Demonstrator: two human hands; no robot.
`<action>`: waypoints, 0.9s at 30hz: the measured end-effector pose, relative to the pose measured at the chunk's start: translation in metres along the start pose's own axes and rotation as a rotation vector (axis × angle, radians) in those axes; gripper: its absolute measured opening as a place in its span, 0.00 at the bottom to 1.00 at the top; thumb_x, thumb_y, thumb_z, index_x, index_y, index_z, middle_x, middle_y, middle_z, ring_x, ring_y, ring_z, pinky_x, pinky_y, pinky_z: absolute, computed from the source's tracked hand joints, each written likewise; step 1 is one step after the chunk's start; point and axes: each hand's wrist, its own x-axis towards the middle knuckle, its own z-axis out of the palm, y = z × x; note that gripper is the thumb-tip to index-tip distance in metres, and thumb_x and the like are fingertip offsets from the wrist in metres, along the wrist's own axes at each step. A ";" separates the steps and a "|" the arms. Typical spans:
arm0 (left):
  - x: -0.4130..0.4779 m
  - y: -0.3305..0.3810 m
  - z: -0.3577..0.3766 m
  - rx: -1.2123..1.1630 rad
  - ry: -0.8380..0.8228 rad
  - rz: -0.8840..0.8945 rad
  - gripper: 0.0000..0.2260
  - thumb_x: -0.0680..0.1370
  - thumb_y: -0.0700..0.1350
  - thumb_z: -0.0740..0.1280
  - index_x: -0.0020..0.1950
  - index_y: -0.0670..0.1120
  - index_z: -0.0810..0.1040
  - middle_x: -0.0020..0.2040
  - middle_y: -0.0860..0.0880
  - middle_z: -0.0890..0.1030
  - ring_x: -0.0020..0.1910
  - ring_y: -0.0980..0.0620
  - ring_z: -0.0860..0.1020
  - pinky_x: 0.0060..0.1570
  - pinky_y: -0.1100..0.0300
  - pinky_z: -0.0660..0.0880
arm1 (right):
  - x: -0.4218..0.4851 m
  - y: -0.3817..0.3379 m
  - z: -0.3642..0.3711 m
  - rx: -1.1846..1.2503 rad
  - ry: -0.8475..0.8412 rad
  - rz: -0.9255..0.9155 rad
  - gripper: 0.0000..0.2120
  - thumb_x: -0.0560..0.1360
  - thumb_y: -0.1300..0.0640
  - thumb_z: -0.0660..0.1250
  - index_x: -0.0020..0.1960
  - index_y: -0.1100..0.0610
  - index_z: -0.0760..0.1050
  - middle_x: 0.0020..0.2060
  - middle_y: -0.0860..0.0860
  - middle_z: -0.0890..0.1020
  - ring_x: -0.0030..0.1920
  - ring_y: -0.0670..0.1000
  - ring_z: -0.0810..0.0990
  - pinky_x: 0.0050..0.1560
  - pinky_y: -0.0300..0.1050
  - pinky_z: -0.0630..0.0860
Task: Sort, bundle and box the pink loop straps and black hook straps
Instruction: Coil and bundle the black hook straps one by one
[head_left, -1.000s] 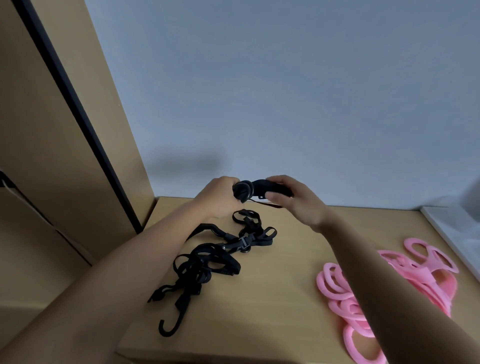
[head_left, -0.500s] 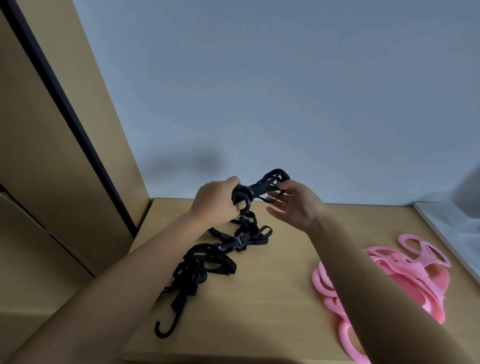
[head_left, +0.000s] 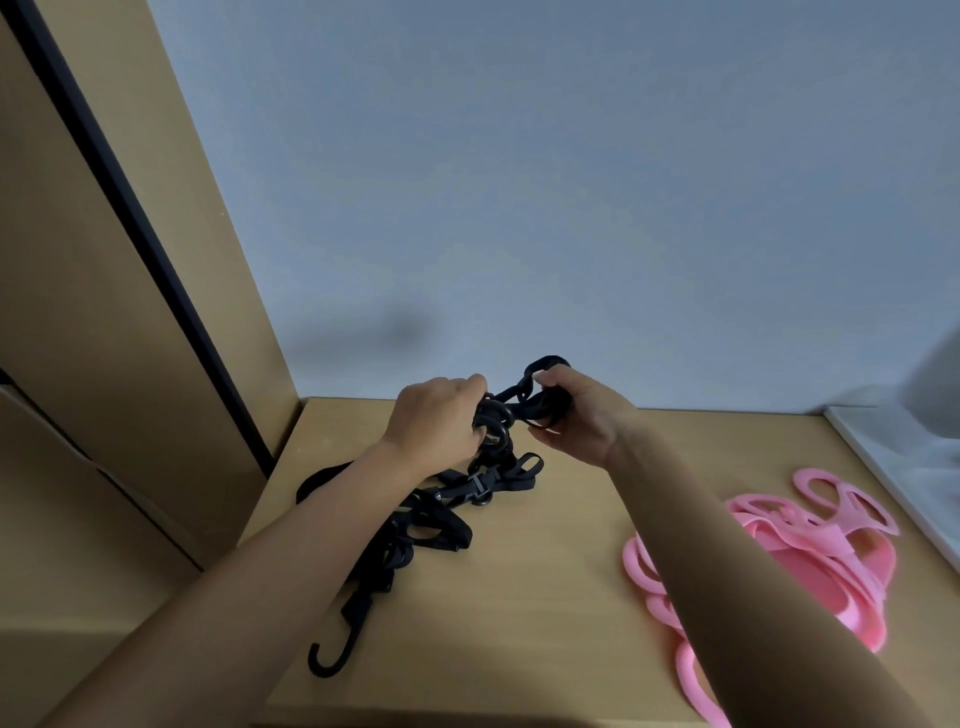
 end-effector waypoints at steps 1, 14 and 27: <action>0.001 0.000 0.001 -0.029 -0.004 -0.037 0.12 0.66 0.42 0.73 0.44 0.39 0.76 0.33 0.47 0.79 0.31 0.44 0.77 0.29 0.60 0.64 | 0.001 -0.001 -0.001 0.051 -0.002 0.001 0.03 0.73 0.62 0.63 0.41 0.59 0.71 0.36 0.54 0.76 0.38 0.51 0.76 0.42 0.45 0.73; -0.002 0.015 0.004 -0.949 -0.123 -0.617 0.08 0.68 0.34 0.69 0.39 0.44 0.74 0.33 0.51 0.74 0.32 0.53 0.71 0.32 0.65 0.67 | -0.007 0.003 0.005 0.433 -0.181 -0.162 0.17 0.77 0.47 0.60 0.37 0.57 0.77 0.37 0.54 0.83 0.41 0.51 0.83 0.46 0.46 0.71; 0.003 0.009 0.008 -0.936 -0.185 -0.822 0.07 0.68 0.35 0.68 0.37 0.44 0.71 0.30 0.50 0.70 0.28 0.52 0.67 0.28 0.62 0.62 | -0.020 0.011 0.010 0.401 -0.179 -0.087 0.23 0.78 0.48 0.60 0.25 0.53 0.66 0.23 0.47 0.69 0.30 0.47 0.72 0.47 0.44 0.69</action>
